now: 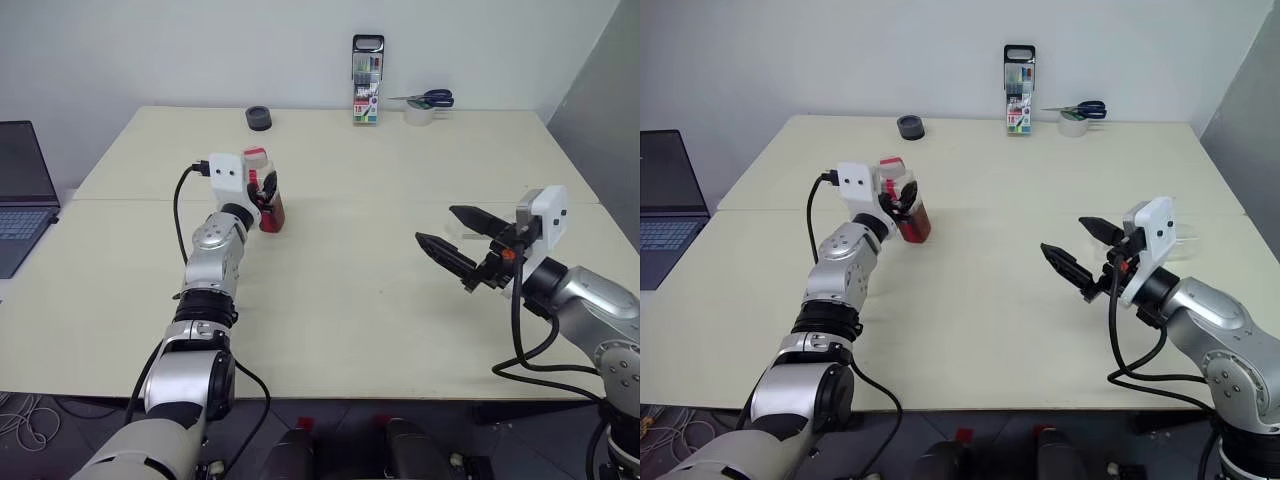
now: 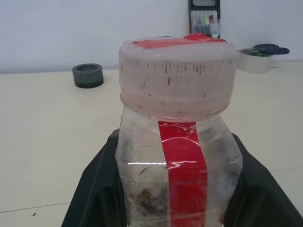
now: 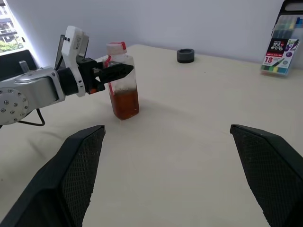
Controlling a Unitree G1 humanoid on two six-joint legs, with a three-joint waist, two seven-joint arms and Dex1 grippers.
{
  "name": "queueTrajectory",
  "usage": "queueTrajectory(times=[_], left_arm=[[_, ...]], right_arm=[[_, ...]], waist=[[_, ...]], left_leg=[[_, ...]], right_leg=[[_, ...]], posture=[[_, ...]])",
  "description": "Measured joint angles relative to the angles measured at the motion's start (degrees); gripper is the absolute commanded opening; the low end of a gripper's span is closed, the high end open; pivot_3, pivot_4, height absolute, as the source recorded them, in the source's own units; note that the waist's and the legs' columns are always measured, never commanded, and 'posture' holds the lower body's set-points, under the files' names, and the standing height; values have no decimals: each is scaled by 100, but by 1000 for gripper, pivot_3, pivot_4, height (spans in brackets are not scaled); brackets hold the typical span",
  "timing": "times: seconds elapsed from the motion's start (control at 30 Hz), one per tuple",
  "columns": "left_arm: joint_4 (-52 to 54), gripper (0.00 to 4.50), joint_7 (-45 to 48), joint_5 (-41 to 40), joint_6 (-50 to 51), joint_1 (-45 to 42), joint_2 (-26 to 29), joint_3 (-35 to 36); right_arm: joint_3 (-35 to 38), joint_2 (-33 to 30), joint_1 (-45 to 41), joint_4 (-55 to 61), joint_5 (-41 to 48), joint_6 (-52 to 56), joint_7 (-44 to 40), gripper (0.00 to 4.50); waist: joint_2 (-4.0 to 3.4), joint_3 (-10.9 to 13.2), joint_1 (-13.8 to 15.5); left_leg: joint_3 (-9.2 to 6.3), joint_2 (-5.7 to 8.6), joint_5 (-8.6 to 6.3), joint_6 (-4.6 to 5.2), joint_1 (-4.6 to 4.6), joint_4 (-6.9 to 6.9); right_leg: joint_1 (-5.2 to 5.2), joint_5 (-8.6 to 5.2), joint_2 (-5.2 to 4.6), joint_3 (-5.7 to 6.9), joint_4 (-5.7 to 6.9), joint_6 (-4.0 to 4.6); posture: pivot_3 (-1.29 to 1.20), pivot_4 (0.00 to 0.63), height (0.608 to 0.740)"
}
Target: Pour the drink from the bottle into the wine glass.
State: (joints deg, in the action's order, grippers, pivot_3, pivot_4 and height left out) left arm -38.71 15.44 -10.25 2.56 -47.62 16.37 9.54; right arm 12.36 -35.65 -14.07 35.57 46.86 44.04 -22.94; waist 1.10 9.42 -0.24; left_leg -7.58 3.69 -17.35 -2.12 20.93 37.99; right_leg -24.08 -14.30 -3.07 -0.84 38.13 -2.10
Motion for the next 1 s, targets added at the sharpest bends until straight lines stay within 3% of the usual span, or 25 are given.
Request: queueTrajectory(times=[0.5,1.0], left_arm=[[340,1899,66,0,483,22,149,-12],[1851,1899,1136,-281,1885,194,216,-434]], right_arm=[[-80,87,-79,-79,-149,-109,41,4500],[-313,457,-900,-344,-629,-106,370,4500]], waist=[[0,0,-2],[0,0,-23]], left_leg=[[0,0,0,0,0,0],[1,0,0,0,2,1]], right_leg=[[-1,0,0,0,1,1],[-4,1,0,-2,2,3]], posture=[[0,150,740],[0,150,740]])
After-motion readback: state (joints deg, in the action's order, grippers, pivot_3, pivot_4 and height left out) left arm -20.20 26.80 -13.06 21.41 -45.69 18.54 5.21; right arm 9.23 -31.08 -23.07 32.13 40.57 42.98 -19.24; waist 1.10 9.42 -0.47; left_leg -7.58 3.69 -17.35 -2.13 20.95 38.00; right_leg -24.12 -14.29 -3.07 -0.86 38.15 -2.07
